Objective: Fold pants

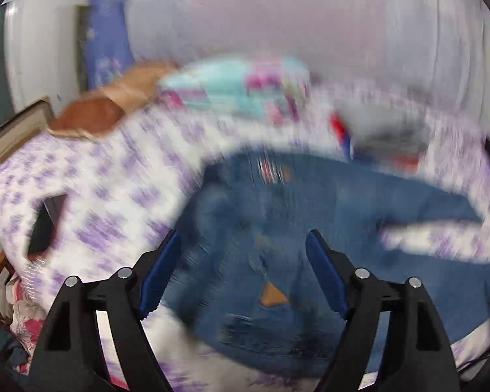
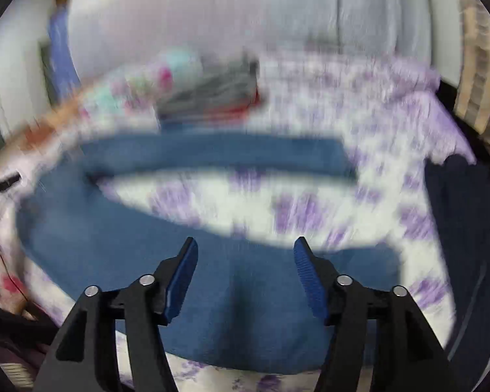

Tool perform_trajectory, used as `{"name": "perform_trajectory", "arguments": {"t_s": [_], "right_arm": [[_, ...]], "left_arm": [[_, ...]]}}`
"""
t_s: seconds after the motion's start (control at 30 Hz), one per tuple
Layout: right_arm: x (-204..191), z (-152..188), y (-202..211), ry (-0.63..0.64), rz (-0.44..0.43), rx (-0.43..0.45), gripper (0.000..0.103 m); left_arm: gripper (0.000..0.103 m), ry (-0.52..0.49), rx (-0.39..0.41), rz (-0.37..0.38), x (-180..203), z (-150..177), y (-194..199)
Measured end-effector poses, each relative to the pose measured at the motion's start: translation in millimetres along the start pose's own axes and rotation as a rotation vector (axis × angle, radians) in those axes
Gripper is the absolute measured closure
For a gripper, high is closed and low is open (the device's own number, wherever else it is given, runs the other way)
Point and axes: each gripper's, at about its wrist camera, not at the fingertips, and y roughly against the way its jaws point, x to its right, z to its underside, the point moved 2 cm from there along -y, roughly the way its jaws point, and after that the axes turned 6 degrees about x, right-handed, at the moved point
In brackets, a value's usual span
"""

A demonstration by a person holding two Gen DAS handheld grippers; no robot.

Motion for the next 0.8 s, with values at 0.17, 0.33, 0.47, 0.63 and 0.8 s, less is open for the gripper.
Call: {"name": "perform_trajectory", "arguments": {"t_s": [0.17, 0.33, 0.47, 0.63, 0.8], "right_arm": [[-7.1, 22.0, -11.7, 0.015, -0.008, -0.053, 0.033], [-29.6, -36.8, 27.3, 0.058, -0.144, 0.097, 0.016], [-75.1, -88.9, 21.2, 0.158, -0.222, 0.137, 0.009], [-154.4, -159.1, -33.2, 0.309, -0.303, 0.093, 0.008], [-217.2, -204.3, -117.2, 0.418, -0.289, 0.016, 0.008]], "left_arm": [[0.027, 0.07, -0.12, 0.061, -12.8, 28.1, -39.2], [0.007, 0.105, 0.01, 0.123, -31.6, -22.1, -5.5], [0.005, 0.127, 0.045, 0.065, -55.3, -67.9, -24.3], [0.005, 0.184, -0.127, 0.09, -74.6, -104.2, -103.0], [0.005, 0.214, -0.263, 0.097, -72.1, -114.5, -171.2]]}}
